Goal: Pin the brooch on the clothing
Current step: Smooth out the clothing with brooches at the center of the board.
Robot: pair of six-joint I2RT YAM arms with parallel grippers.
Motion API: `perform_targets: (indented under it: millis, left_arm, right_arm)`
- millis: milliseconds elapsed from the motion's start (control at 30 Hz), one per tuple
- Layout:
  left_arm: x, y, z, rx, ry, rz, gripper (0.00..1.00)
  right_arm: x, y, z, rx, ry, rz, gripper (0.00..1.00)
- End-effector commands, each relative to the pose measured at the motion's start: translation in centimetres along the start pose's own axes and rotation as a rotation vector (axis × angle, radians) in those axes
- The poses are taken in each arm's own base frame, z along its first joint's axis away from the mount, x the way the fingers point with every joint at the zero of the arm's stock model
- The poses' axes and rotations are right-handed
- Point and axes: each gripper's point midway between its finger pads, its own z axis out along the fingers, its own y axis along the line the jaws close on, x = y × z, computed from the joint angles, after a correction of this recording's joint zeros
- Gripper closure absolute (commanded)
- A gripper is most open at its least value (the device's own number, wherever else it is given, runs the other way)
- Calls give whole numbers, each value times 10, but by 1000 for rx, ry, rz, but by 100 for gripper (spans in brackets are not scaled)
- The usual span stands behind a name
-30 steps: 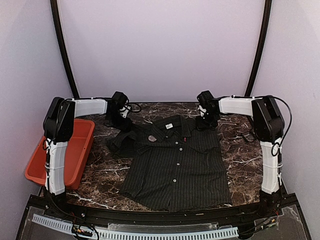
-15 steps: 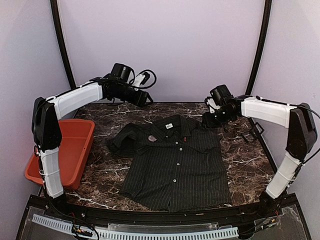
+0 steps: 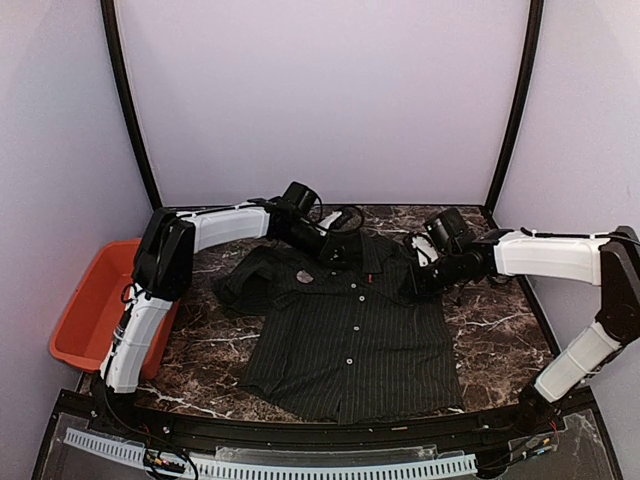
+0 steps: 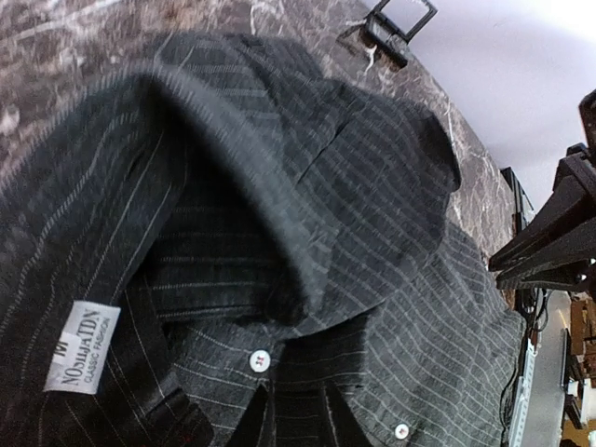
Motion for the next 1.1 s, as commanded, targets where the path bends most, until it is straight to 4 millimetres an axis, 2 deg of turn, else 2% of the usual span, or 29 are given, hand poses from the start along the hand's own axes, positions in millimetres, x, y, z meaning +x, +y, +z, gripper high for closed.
perform_targets:
  millis: [0, 33, 133, 167, 233, 333, 433, 567, 700, 867, 1000, 1067]
  left_arm:
    - [-9, -8, -4, 50, 1, -15, 84]
    - [-10, -8, -3, 47, 3, -13, 85]
    - [0, 18, 11, -28, 25, -31, 85]
    - [1, 32, 14, -93, 26, -33, 85]
    - [1, 51, 17, -174, 14, -23, 85]
    - [-3, 68, 21, -233, -17, -17, 84]
    - [-6, 87, 26, -299, -37, -26, 84]
    - [-2, 113, 26, -412, -29, -49, 84]
    - [-3, 133, 17, -508, -40, -66, 84]
    - [-16, 151, -8, -619, -72, -64, 84]
    - [-23, 159, -26, -658, -86, -69, 82]
    - [-29, 155, -35, -645, -97, -72, 76]
  right_arm:
    - [16, -1, 25, 20, 55, 34, 89]
    - [21, -4, 31, 39, 77, 43, 89]
    - [33, -9, 46, 72, 137, 55, 89]
    - [37, -10, 49, 77, 154, 54, 89]
    - [46, -11, 56, 87, 187, 48, 89]
    - [61, -11, 64, 93, 245, 33, 90]
    - [74, -10, 67, 101, 293, 10, 91]
    - [84, 4, 66, 72, 330, -46, 93]
    - [97, 20, 63, 29, 384, -101, 93]
    - [115, 33, 62, 12, 450, -155, 93]
    - [114, 37, 60, 7, 450, -157, 93]
    - [98, 40, 53, 24, 404, -164, 91]
